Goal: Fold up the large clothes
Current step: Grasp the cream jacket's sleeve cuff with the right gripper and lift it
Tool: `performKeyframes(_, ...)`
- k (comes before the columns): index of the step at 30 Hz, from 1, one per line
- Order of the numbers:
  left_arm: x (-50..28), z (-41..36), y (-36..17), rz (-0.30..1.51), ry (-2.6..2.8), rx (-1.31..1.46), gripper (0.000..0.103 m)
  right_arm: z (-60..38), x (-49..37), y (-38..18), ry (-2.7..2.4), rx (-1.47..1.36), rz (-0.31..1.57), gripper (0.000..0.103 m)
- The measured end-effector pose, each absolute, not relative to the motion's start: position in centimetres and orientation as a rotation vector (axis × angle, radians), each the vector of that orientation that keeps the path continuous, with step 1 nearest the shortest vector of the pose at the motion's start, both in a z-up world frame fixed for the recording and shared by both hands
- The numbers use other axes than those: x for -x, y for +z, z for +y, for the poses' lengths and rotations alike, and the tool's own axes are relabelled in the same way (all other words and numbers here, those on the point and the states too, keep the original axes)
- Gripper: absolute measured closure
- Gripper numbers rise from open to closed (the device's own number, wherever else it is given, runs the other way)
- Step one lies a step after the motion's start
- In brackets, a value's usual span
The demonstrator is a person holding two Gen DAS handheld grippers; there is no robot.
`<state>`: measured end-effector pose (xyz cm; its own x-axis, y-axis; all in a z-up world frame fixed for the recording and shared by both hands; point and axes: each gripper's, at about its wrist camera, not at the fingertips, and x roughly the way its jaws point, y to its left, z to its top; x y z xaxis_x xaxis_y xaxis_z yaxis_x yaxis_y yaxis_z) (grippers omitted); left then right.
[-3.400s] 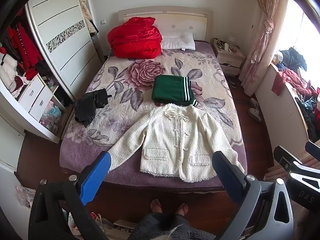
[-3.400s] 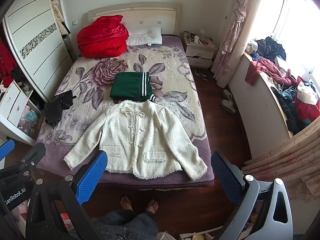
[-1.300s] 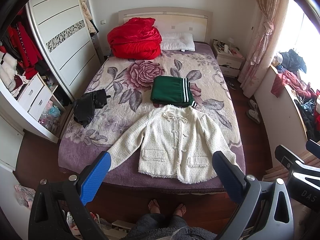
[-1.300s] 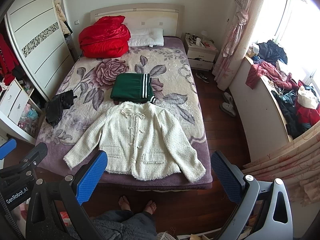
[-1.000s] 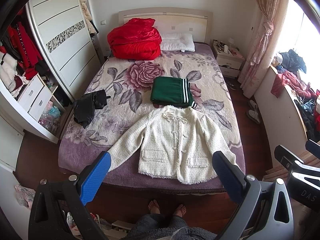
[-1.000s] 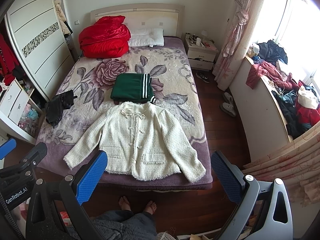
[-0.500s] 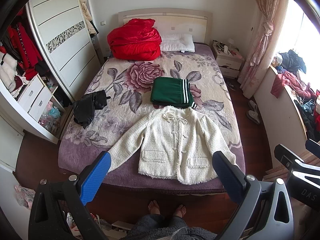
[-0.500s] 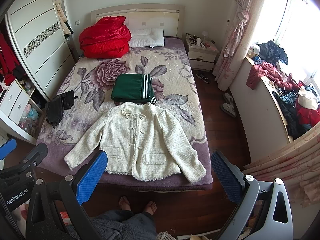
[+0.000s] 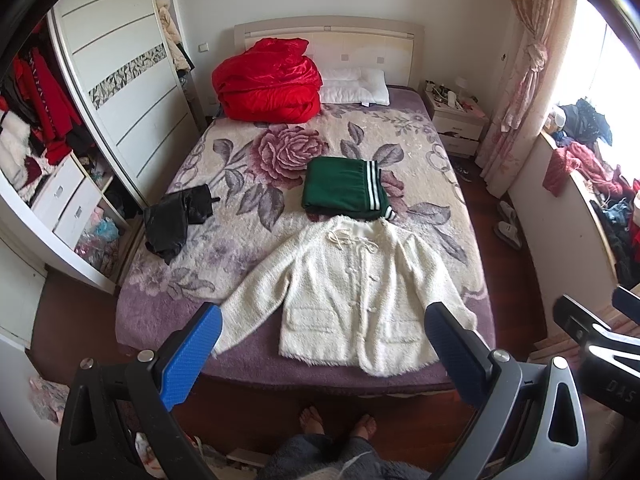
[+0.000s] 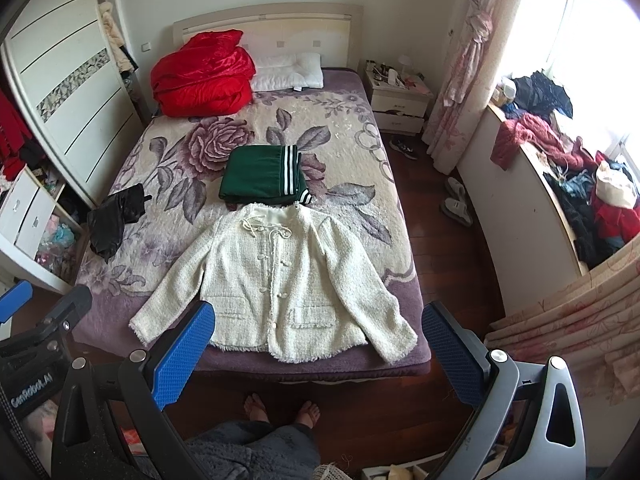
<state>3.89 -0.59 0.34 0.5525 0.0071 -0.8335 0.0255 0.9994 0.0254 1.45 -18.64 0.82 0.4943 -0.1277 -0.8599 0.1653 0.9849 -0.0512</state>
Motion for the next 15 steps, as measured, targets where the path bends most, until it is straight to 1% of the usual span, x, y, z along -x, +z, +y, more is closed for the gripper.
performKeyframes(4,-6.6,0.2,-2.2,0.919,0.03,-0.088,0.0,-20.2,-3.2,-2.6,-0.2,-0.125,1.056,0.0)
performKeyframes(8,-9.9,0.1,-7.1,0.889,0.039,-0.161,0.0,-24.1,-4.6,-9.1,-0.288,-0.28,1.109,0.0)
performKeyframes(12,-13.0,-0.6,-13.7,0.937,0.052,-0.206,0.0,-29.3,-5.0,-17.9,-0.429,-0.445,1.18,0.0)
performKeyframes(14,-14.8,-1.6,-17.8,1.008,0.046,-0.217,0.0,-32.4,-4.4,-23.4,-0.497,-0.538,1.212,0.0)
performKeyframes(15,-15.3,-2.0,-19.4,1.035,0.048,-0.22,0.0,-33.7,-4.2,-25.6,-0.526,-0.569,1.232,0.003)
